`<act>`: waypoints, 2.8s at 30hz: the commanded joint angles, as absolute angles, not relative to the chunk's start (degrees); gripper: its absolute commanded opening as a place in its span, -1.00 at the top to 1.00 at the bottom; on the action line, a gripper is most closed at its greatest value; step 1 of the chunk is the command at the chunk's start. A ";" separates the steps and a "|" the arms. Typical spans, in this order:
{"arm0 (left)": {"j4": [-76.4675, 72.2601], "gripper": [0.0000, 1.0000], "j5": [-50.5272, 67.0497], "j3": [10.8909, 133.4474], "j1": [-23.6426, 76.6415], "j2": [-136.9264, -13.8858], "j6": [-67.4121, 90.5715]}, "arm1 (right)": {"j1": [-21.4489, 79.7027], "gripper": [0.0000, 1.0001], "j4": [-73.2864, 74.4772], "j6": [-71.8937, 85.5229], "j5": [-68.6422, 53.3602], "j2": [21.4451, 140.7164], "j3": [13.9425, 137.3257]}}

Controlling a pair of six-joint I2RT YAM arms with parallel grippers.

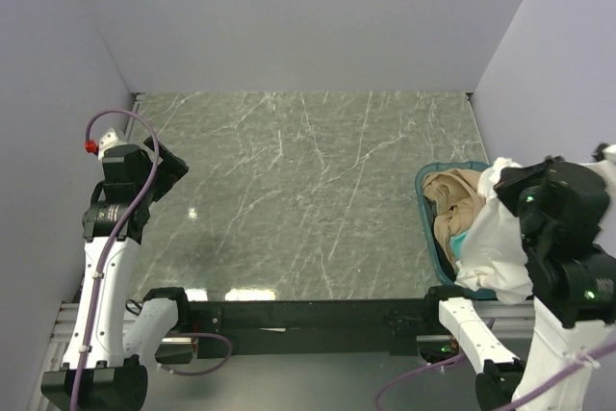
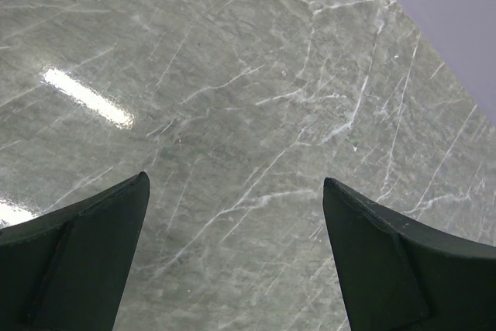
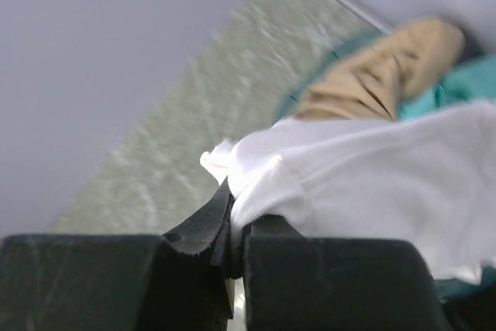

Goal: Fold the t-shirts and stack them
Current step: Move the tshirt to the center of the board, then flatten the tshirt out

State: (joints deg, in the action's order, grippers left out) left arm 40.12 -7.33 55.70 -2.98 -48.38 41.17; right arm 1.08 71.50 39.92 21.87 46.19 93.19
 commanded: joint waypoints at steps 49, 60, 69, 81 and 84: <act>35.87 -0.99 -5.46 47.74 -3.25 -40.77 49.22 | 15.73 0.35 17.92 30.33 -13.19 71.72 56.08; 24.52 -0.96 -1.41 45.08 -3.34 -62.89 53.08 | 18.80 -0.73 19.86 19.35 -5.36 69.69 55.81; 25.93 -0.97 -11.23 47.72 -3.16 -78.91 55.54 | 31.38 -0.69 27.33 12.48 13.88 85.31 66.60; 20.57 -0.19 -10.72 50.09 -3.16 -89.03 54.41 | 31.03 -0.43 28.74 11.78 16.52 98.08 70.84; 19.42 0.34 -10.37 51.50 -3.16 -91.57 53.62 | 30.94 -0.16 28.65 11.86 16.79 99.66 70.23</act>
